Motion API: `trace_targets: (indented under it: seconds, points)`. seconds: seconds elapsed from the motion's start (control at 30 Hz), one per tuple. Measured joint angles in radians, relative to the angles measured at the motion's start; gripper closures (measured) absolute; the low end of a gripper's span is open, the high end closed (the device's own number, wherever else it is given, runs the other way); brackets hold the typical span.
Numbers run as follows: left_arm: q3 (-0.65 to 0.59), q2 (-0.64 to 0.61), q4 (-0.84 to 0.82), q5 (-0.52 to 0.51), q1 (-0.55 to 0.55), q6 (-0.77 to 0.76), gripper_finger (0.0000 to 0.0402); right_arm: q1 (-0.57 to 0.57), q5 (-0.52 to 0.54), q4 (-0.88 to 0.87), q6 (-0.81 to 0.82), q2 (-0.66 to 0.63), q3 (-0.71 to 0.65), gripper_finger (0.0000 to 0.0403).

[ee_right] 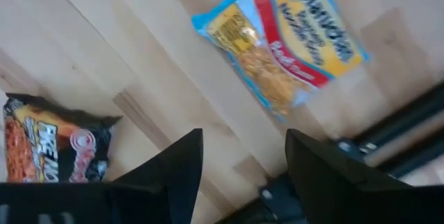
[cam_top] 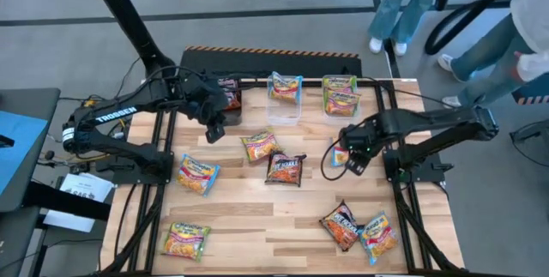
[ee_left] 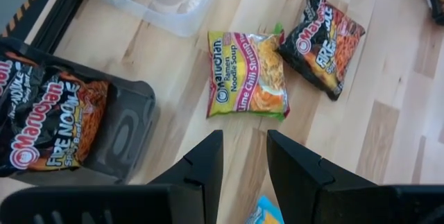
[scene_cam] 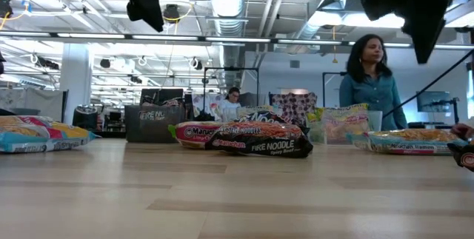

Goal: Sort Maruchan noodles
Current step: Put the top right blue noodle pack into the left transparent bin

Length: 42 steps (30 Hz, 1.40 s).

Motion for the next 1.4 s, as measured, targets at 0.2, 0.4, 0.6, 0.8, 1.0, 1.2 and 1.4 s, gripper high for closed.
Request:
trace_targets:
  seconds: [0.2,0.4,0.6,0.8,1.0,1.2,1.4]
  points:
    - [0.0,0.0,-0.01,0.0,0.0,0.0,0.0304,-0.008,-0.004,0.115,0.044,0.006,-0.125,0.0172]
    - [0.0,0.0,-0.01,0.0,0.0,0.0,0.0304,-0.039,0.023,0.206,0.115,0.006,-0.2,0.0172]
    - [0.0,0.0,-0.01,0.0,0.0,0.0,0.0304,-0.075,0.023,0.299,0.117,0.006,-0.272,0.0172]
    - [0.0,0.0,-0.01,0.001,0.0,0.0,0.0304,-0.121,0.024,0.357,0.108,0.006,-0.328,0.0172]
    - [0.0,0.0,-0.01,0.001,0.0,0.0,0.0304,-0.166,0.03,0.403,0.091,0.006,-0.349,0.0172]
    - [0.0,0.0,-0.01,0.001,0.0,0.0,0.0304,-0.2,0.023,0.464,0.088,0.048,-0.387,0.0172]
    - [0.0,0.001,-0.01,0.001,0.0,0.0,0.0304,-0.221,0.023,0.482,0.079,0.148,-0.382,0.0172]
